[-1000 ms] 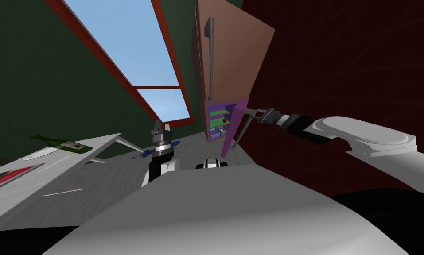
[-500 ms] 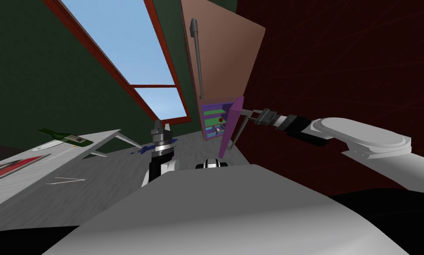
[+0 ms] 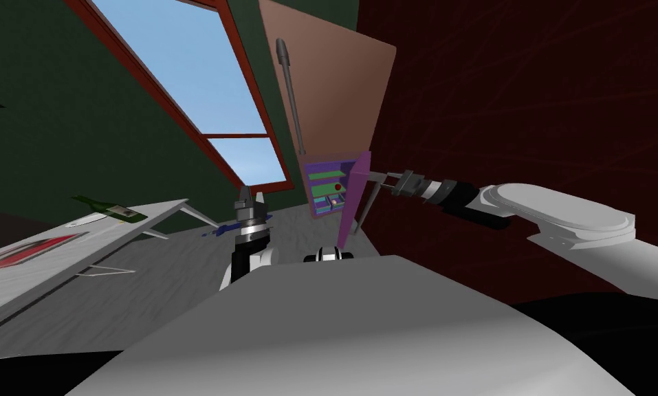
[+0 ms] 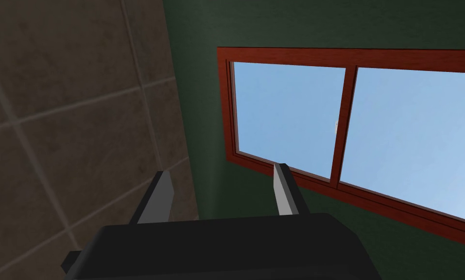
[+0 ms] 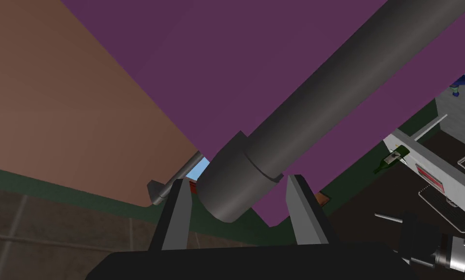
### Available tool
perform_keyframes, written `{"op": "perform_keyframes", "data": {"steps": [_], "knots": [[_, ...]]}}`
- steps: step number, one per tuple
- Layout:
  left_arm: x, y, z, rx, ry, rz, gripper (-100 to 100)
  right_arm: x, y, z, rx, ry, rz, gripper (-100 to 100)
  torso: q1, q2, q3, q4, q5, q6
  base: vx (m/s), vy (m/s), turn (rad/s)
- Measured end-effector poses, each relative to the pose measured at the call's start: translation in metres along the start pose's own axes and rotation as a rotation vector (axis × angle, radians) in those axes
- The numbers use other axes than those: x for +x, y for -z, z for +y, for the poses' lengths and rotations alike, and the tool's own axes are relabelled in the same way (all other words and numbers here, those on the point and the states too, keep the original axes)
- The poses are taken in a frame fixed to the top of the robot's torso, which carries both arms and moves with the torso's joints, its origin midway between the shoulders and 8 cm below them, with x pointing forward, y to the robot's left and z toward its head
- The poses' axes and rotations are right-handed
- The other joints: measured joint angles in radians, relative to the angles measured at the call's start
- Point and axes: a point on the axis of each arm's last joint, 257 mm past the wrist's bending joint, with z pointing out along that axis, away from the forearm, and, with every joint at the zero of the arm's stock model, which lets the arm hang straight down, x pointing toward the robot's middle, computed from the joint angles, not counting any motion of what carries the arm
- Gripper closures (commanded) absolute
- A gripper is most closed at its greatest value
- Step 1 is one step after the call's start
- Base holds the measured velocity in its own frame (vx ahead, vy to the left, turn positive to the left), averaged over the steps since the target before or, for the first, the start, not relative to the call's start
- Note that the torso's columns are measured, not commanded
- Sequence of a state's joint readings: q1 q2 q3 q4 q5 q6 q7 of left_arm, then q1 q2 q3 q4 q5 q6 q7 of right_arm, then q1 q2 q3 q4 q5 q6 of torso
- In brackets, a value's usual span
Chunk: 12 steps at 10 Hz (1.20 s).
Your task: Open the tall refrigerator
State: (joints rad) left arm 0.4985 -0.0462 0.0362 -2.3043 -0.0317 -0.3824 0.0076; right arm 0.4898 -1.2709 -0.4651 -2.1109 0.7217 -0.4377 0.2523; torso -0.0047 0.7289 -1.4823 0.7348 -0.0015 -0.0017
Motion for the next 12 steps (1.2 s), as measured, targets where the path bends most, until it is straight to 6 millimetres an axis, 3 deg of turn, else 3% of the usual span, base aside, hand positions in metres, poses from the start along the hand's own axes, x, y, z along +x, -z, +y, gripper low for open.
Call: {"op": "perform_keyframes", "data": {"steps": [9, 10, 12], "knots": [[0.0, 0.0, 0.0, 0.0, 0.0, 0.0, 0, -0.043, -0.009, 0.045, -0.105, 0.015, -0.103, 100, 0.0, -0.002, 0.0, -0.003, -0.002, 0.0, -0.014, -0.264, 0.056], [0.0, 0.0, 0.0, 0.0, 0.0, 0.0, 0, -0.047, -0.008, 0.047, -0.108, 0.02, -0.112, -100, 0.004, 0.001, 0.002, -0.003, -0.002, 0.002, -0.015, -0.085, -0.08], [0.0, 0.0, 0.0, 0.0, 0.001, 0.0, 0, -0.061, -0.009, 0.035, -0.117, 0.027, -0.12, -100, 0.014, 0.007, 0.005, 0.002, 0.004, 0.002, 0.012, 0.023, -0.106]]}}
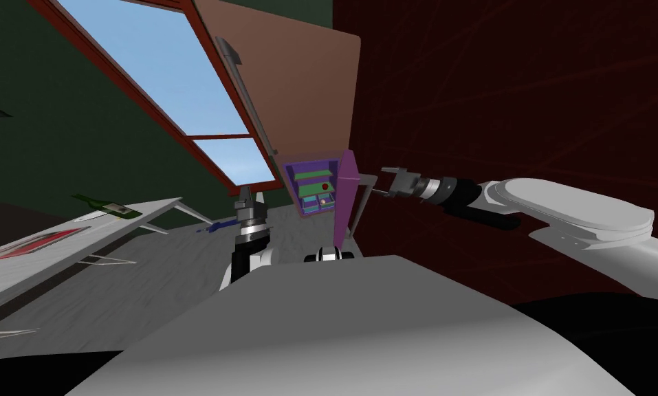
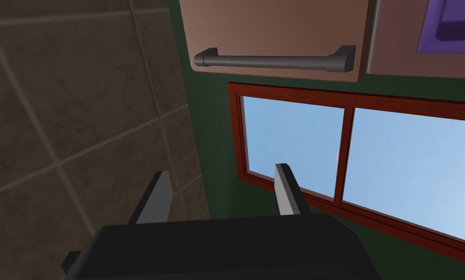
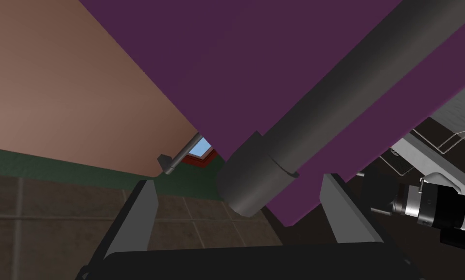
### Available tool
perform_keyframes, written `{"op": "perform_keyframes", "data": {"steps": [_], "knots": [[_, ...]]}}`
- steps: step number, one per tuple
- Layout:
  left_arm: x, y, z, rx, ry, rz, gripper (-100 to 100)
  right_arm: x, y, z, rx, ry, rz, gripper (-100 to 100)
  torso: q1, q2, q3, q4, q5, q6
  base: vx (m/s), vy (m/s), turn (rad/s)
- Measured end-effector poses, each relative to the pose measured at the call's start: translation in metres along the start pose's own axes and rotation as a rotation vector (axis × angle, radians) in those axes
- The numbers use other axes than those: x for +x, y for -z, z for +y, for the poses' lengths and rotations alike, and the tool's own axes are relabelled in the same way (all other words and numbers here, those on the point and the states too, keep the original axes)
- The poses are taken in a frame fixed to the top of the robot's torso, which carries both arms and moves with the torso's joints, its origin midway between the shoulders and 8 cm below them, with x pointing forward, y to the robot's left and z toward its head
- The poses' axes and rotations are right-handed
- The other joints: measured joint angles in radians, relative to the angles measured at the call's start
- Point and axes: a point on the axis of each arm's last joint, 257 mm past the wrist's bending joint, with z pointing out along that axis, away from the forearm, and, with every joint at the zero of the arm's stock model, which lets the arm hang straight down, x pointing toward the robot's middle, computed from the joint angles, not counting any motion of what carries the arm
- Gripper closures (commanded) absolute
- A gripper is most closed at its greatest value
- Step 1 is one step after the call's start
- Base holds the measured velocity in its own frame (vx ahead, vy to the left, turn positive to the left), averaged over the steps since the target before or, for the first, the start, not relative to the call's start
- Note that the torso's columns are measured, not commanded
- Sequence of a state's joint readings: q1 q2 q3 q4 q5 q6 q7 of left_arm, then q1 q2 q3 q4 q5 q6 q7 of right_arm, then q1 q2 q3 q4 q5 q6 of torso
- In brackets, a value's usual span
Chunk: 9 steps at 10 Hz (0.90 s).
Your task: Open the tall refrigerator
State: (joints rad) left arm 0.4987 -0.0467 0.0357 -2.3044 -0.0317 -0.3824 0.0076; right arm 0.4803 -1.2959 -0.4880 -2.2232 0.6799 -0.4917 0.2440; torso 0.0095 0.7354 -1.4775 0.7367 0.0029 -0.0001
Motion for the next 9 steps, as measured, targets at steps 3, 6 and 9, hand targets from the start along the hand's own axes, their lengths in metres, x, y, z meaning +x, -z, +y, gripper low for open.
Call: {"op": "perform_keyframes", "data": {"steps": [3, 6, 9], "knots": [[0.0, 0.0, 0.0, 0.0, 0.0, 0.0, 0, -0.024, -0.005, -0.016, -0.019, 0.001, -0.018, -100, -0.01, 0.004, 0.002, 0.002, -0.003, 0.0, 0.011, 0.039, -0.055], [0.0, 0.0, 0.0, 0.0, 0.0, 0.0, 0, -0.025, -0.005, -0.016, -0.02, -0.001, -0.018, 0, -0.011, 0.003, 0.002, 0.001, -0.003, 0.0, 0.0, 0.002, 0.001], [0.0, 0.0, 0.0, 0.0, 0.0, 0.0, 0, -0.025, -0.005, -0.016, -0.02, -0.001, -0.018, 0, -0.009, 0.002, 0.001, 0.001, -0.003, 0.0, 0.0, 0.0, 0.0]]}}
